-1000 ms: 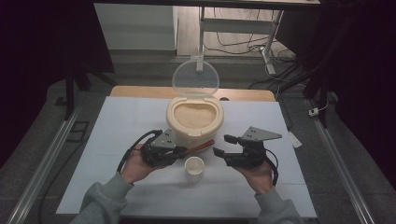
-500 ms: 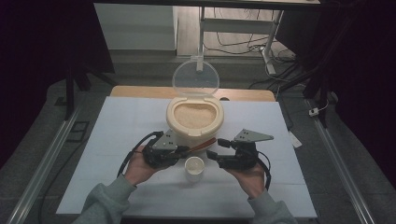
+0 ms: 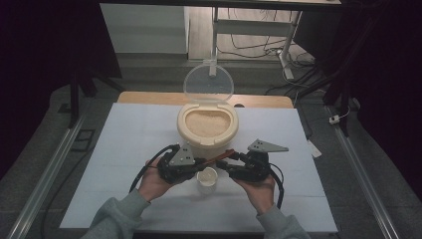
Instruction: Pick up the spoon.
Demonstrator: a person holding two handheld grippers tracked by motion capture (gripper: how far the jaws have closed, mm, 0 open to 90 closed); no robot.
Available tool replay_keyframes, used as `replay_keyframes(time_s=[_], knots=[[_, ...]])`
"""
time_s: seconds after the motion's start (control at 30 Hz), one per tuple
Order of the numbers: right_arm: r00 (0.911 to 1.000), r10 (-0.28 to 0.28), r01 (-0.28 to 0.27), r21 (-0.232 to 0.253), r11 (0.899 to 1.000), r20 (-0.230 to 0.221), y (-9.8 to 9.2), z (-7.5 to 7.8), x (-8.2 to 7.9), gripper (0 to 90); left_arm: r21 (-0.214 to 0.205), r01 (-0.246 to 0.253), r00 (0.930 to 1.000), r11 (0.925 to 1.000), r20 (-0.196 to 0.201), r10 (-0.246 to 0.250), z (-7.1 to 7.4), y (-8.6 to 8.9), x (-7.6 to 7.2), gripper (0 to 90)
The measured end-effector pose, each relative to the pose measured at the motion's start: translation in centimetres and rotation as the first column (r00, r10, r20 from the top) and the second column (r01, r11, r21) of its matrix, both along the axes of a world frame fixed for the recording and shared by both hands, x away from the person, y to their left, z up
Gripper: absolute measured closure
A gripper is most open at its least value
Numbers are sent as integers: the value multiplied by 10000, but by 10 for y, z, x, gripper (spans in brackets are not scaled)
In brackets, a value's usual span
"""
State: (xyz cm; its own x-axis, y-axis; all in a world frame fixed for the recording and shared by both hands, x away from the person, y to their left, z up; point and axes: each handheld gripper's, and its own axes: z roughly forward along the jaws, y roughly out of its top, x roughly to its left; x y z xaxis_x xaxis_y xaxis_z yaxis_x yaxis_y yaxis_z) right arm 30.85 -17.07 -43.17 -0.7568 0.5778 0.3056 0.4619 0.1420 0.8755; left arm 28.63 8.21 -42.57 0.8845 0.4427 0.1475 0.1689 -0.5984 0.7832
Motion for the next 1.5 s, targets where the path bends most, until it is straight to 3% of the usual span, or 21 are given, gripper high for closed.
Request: replay_keyframes(time_s=[0.13,0.17,0.27,0.67,0.73,1.0,1.1,1.23,1.3,1.33,1.37,1.5], knots=[[9996,-178,187,432,9989,-207,0,-2,0,490,270,-26,9990,9996,436,15,0,-7,-6,788],[9994,-147,163,552,9983,-302,0,-3,1,505,552,-80,9973,9984,731,39,-1,-11,-9,788],[9992,-176,209,912,9956,-359,-1,-2,1,552,715,-121,9957,9974,920,54,-1,-14,-11,788],[9991,283,-218,1839,9827,-329,-3,1,0,717,725,-171,9944,9972,1052,94,0,-11,-13,792],[9973,589,-470,2312,9718,-447,-3,2,-1,772,648,-184,9939,9977,1100,111,1,-10,-13,793],[9952,959,-974,2111,9726,178,0,7,-5,823,637,-92,9942,9979,1077,23,0,-10,-13,793],[9941,1037,-1079,2217,9691,302,0,7,-5,826,482,-67,9947,9988,1027,17,0,-9,-13,782],[9924,1116,-1206,2327,9650,515,-1,8,-5,828,-48,-137,9960,9999,885,141,1,-4,-13,718],[9907,1186,-1313,2421,9613,663,-3,10,-6,828,-499,-355,9957,9981,836,396,3,3,-16,574],[9902,1195,-1336,2422,9610,721,-4,11,-6,829,-499,-355,9957,9981,836,396,3,3,-16,524],[9897,1205,-1358,2434,9604,768,-5,12,-6,829,-877,-557,9959,9946,665,616,3,10,-17,486],[9894,1153,-1342,2523,9583,887,-8,14,-5,829,-1280,-725,9966,9891,302,769,3,21,-20,408]])
